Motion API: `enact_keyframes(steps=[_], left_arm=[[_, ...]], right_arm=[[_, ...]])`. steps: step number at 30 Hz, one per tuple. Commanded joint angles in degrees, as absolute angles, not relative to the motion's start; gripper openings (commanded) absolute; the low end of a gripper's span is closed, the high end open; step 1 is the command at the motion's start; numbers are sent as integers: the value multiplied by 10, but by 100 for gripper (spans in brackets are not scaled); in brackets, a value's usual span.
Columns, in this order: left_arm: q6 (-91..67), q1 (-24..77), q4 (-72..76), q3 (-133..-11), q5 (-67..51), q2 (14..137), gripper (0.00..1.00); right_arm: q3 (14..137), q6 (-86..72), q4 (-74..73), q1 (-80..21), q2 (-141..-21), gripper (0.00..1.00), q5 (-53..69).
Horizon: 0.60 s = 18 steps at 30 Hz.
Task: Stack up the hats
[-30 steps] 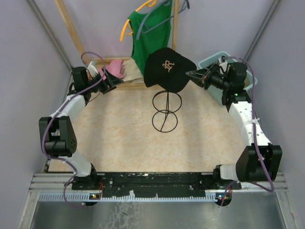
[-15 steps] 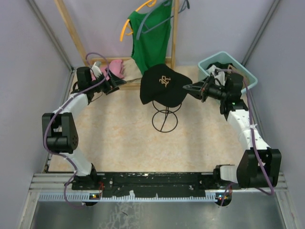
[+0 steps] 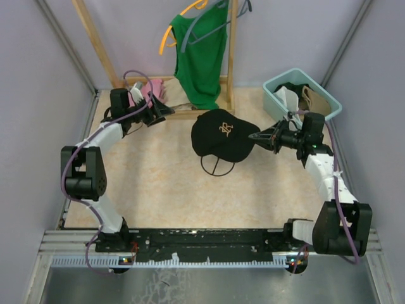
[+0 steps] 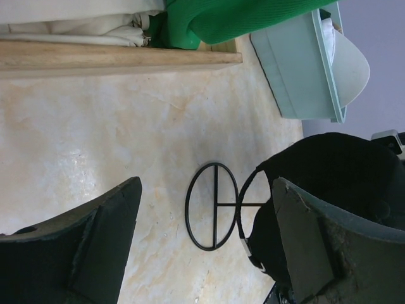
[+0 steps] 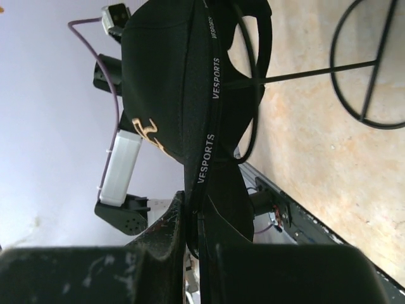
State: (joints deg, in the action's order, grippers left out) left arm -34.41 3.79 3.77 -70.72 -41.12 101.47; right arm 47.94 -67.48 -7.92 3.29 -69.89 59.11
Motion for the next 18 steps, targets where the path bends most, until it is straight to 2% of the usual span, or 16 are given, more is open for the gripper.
enact_keyframes(steps=[1, 6, 10, 14, 18], left_arm=[[-327, 50, 35, -721, -431, 1024, 88], [-319, 77, 33, -715, -448, 1033, 83], [-315, 95, 32, -701, -457, 1039, 81], [-307, 100, 12, -700, -470, 1047, 80], [-300, 100, 4, -698, -469, 1049, 80]], right_arm=[[482, -583, -158, 56, -703, 0, 600], [494, -514, -200, 58, -734, 3, 578], [514, -483, -216, 63, -759, 11, 565], [551, -428, -261, 65, -787, 36, 538], [608, -385, -301, 68, -797, 50, 510]])
